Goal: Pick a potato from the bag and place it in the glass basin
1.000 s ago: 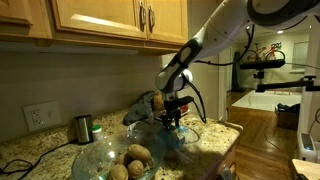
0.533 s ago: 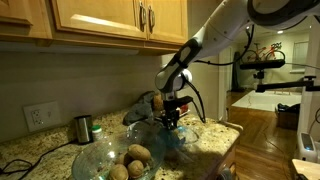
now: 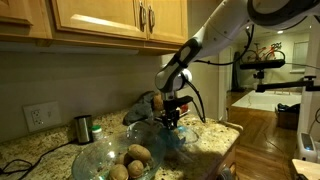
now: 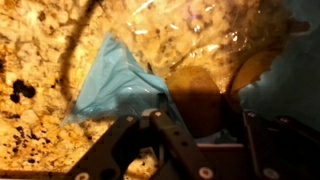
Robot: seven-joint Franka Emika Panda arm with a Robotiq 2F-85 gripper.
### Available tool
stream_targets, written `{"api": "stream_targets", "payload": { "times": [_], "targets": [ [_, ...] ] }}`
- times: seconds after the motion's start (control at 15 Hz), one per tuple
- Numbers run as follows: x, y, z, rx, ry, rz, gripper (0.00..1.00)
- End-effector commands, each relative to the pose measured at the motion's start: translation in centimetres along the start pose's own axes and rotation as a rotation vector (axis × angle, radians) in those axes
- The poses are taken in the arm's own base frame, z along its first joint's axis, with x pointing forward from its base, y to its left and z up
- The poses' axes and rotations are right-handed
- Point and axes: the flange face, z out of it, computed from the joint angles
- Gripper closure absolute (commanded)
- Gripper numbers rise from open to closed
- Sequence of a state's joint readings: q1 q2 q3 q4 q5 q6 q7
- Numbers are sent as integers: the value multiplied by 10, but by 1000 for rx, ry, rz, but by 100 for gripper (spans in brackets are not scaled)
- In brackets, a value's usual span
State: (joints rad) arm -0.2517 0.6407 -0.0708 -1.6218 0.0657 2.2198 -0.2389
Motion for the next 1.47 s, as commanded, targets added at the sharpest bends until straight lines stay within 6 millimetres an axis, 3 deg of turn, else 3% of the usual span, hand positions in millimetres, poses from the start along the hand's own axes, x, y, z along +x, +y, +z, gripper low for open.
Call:
{"api": "stream_targets", "payload": {
  "times": [0.0,1.4],
  "targets": [
    [-7,4,-5,11,-58,-12,70],
    [-25,2,-2,-28,-237,-36,70]
  ]
}}
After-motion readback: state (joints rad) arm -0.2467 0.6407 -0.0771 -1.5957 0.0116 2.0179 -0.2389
